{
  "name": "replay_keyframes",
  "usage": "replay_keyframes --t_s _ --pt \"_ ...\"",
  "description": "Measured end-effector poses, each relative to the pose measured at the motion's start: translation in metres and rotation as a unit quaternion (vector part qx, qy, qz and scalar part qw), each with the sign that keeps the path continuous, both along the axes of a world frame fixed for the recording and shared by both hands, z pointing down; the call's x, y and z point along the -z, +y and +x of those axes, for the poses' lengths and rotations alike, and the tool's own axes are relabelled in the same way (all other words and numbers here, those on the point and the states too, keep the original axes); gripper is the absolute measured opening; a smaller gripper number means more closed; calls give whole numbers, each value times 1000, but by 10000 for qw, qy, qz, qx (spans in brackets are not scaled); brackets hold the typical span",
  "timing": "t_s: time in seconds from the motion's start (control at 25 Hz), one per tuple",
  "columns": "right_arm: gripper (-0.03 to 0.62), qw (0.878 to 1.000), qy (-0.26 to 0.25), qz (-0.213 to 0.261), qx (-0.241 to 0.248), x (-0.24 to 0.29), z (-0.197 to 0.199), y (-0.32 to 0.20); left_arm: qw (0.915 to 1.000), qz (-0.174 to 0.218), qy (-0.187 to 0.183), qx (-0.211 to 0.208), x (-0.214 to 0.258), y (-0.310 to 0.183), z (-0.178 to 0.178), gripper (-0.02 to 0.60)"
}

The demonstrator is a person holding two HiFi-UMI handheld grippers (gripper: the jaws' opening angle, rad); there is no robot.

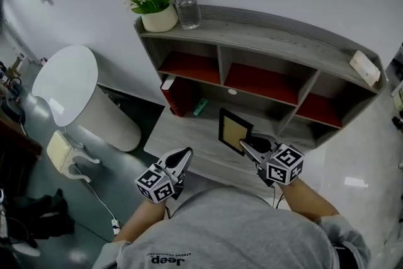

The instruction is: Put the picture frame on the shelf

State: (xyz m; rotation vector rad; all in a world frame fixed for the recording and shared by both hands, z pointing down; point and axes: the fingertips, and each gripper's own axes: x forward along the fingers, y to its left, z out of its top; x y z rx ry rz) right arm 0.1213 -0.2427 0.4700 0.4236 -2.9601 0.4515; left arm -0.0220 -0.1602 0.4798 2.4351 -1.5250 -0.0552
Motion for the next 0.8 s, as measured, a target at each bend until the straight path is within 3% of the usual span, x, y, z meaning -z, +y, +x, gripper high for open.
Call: replay_keyframes --t_s 0.16,0.36,0.6,0.8 --pt "84 9981 -293 -470 277 3 -44 -15 9996 -3 36 284 -6 -4 -34 14" --pt "84 9928 -596 -1006 274 6 -102 -35 9996 87 47 268 -8 -14 -82 14" --pt "84 9853 -1025 -1365 -116 11 -170 -61 9997 214 26 -116 -6 -43 -156 14" --pt "84 9720 -1388 -1773 -669 18 -214 -84 9978 224 -29 -622 4 -71 -213 14"
